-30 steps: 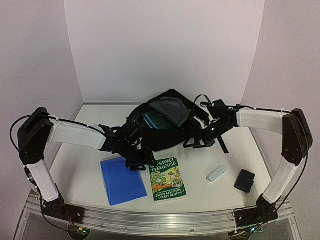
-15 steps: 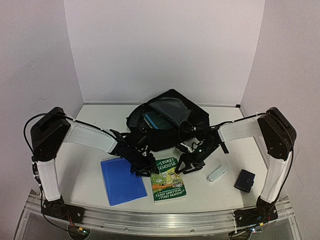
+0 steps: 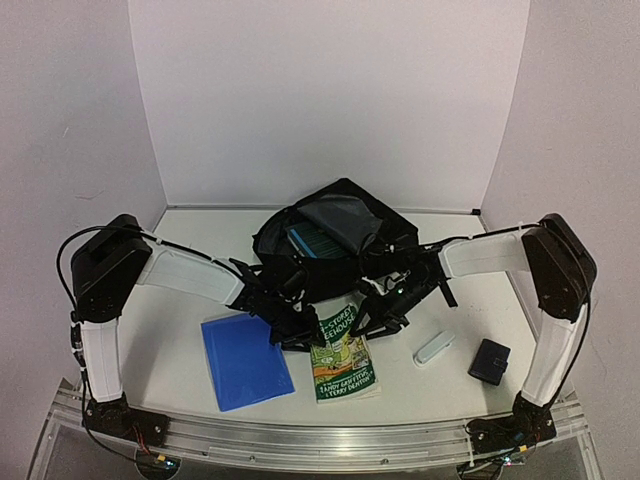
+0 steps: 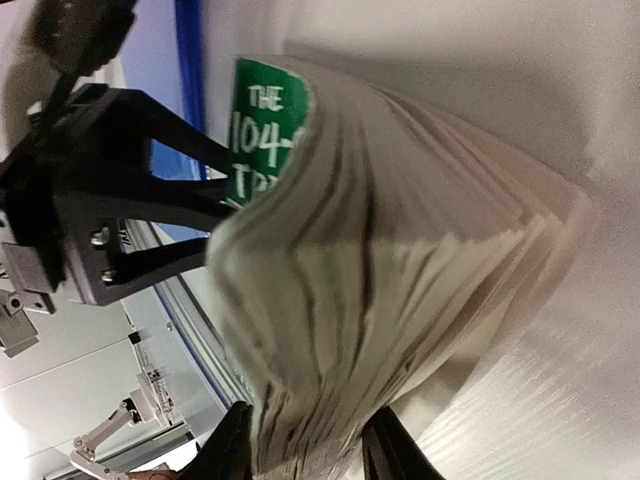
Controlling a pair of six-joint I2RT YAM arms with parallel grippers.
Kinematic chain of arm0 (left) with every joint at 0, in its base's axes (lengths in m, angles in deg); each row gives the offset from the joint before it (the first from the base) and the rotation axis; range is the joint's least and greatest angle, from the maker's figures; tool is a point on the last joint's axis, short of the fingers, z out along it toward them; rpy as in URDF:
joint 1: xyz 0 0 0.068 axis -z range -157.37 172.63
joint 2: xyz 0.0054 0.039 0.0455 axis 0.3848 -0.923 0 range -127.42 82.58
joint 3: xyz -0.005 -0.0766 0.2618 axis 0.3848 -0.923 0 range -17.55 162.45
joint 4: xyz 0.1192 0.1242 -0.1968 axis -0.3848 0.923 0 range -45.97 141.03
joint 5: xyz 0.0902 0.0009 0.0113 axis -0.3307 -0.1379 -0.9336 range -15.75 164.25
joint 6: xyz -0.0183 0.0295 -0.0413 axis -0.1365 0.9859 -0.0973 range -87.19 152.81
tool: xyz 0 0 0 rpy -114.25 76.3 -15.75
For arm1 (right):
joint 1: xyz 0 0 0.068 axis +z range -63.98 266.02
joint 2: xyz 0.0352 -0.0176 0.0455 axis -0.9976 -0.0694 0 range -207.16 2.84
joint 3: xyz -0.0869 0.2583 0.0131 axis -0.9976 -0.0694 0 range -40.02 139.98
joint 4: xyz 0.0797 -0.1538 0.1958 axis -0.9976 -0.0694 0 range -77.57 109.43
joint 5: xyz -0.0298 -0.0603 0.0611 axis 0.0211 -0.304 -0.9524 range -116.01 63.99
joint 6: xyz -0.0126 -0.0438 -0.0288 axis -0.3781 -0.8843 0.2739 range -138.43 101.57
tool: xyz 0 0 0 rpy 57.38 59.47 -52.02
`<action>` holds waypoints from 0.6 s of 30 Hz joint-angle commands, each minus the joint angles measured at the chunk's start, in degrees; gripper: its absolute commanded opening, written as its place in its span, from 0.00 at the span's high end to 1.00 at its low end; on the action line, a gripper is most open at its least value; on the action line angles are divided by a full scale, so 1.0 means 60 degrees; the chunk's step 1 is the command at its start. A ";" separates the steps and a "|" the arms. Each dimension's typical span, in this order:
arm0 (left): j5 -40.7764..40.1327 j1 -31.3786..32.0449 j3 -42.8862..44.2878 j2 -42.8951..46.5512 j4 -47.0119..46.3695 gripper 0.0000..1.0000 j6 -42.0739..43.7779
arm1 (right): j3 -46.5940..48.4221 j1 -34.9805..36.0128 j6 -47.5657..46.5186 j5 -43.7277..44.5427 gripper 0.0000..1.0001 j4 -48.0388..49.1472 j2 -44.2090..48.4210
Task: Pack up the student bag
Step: Pick up the book from the center of the board.
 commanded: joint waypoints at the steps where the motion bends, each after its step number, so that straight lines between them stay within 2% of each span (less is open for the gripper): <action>1: 0.0219 0.0277 0.0560 -0.0415 -0.0566 0.61 0.0131 | 0.0053 0.0179 0.0320 -0.0409 0.57 0.1214 -0.0216; 3: 0.0245 0.0277 0.0620 -0.0446 -0.0563 0.61 0.0162 | -0.0001 0.0178 0.0514 -0.0242 0.57 0.1377 -0.0592; 4: 0.0229 0.0288 0.0640 -0.0446 -0.0539 0.61 0.0189 | 0.0054 0.0181 0.0531 -0.0205 0.61 0.1366 -0.0796; 8: 0.0042 0.0278 0.0603 -0.0185 -0.0310 0.59 0.0277 | 0.0187 -0.0075 0.0548 -0.0093 0.97 0.1268 -0.0506; 11: -0.0256 0.0253 0.0498 0.0321 -0.0163 0.52 0.0377 | 0.0237 -0.0388 0.0478 -0.0119 1.00 0.1117 0.0249; 15: -0.0417 0.0240 0.0463 0.1138 0.0076 0.33 0.0594 | 0.0424 -0.0780 0.0415 -0.0716 1.00 0.1030 0.1411; 18: -0.0066 0.0006 0.0304 0.1887 -0.0141 0.23 0.0715 | 0.0824 -0.0924 0.0315 -0.1172 1.00 0.1000 0.2038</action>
